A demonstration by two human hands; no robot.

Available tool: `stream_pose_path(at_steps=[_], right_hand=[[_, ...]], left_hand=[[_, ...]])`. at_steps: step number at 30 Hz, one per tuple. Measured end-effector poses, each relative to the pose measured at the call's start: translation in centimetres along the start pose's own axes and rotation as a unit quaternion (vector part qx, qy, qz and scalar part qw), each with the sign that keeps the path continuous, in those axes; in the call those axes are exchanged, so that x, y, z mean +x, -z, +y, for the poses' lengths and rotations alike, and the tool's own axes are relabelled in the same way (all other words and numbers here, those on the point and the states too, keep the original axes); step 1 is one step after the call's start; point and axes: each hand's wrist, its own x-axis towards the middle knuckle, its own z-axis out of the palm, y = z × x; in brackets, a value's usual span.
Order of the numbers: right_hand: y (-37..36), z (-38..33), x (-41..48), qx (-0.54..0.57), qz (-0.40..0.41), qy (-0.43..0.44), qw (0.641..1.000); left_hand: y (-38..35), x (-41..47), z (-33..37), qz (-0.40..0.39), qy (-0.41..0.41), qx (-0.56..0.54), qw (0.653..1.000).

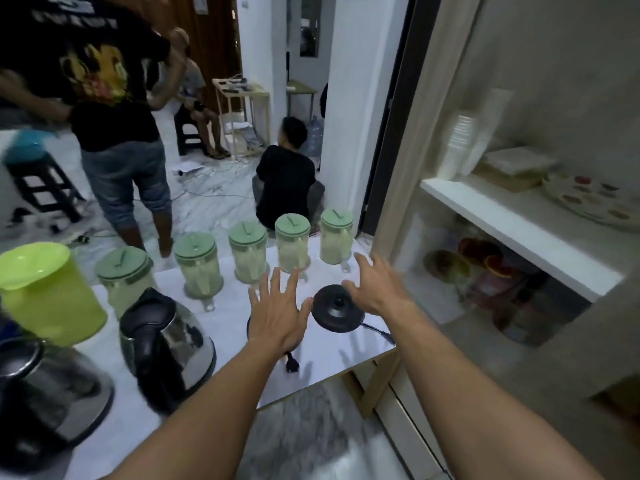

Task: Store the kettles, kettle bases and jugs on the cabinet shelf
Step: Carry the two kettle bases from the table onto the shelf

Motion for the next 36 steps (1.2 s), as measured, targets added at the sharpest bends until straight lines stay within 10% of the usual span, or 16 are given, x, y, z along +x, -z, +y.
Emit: stream_pose_path(at_steps=[19, 36], right_hand=[[-20.8, 5.5, 14.4, -0.045, -0.205, -0.001, 0.978], [-22.7, 8.4, 12.7, 0.055, -0.096, -0.003, 0.994]], left_hand=[[-16.9, 5.1, -7.0, -0.182, 0.25, -0.031, 0.95], [-18.4, 4.9, -6.1, -0.105, 0.274, -0.071, 0.953]])
